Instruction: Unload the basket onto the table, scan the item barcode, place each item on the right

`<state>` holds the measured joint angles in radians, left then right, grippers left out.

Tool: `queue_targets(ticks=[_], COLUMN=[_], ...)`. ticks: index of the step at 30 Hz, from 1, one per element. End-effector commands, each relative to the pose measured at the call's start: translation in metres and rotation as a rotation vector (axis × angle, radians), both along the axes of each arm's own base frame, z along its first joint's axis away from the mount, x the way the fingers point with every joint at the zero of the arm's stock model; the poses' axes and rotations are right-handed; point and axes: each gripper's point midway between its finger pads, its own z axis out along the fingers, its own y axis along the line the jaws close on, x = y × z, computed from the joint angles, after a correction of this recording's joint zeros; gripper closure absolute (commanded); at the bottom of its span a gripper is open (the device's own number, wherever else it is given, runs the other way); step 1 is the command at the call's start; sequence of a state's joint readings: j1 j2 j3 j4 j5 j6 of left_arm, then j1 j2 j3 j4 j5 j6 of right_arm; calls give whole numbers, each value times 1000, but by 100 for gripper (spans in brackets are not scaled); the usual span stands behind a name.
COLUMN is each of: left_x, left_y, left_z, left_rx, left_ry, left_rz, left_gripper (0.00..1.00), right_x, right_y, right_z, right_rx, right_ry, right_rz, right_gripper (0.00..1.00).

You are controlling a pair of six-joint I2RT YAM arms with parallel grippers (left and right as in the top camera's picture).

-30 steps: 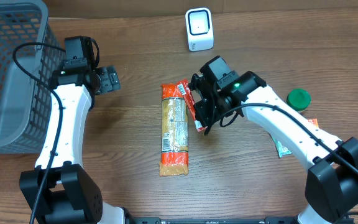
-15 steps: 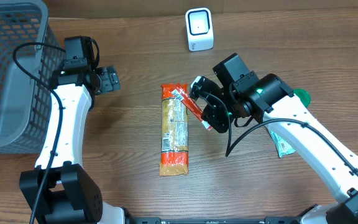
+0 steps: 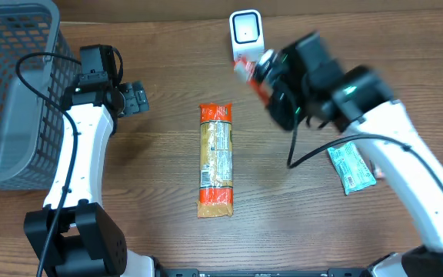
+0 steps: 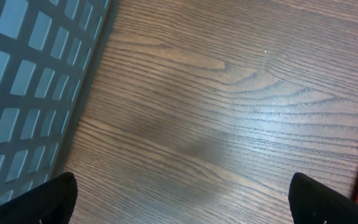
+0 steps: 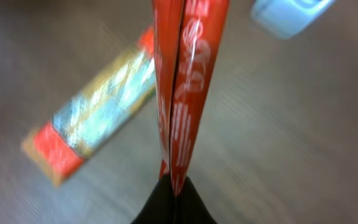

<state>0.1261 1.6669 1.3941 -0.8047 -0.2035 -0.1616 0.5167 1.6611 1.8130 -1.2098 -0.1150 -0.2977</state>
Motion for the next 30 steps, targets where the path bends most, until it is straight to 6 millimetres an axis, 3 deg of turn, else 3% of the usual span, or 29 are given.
queue_targets(ticks=[1,4,8,18,24,30], left_x=[4,3,3,4,3,3], left_y=[1,1,1,1,1,1], left_z=[6,6,6,6,6,6], left_rx=[6,6,6,6,6,6], left_ry=[-15,-15,-15,-15,-15,-15], left_rz=[3,3,3,3,3,3], left_gripper=[1,0,0,0,0,0], right_x=[21,44,81,172,219,259], right_y=[-8,-14,-12,-8,-23,-40], right_z=[50,66,59,-24,-75,-109], right_rx=[52,12,-83,-423,-642,-856], right_ry=[-87,-143,-237,-368,-426,-523], right_rz=[-67,-113,-89,18,-56,-155], right_gripper=[97,97,97,96,96,96])
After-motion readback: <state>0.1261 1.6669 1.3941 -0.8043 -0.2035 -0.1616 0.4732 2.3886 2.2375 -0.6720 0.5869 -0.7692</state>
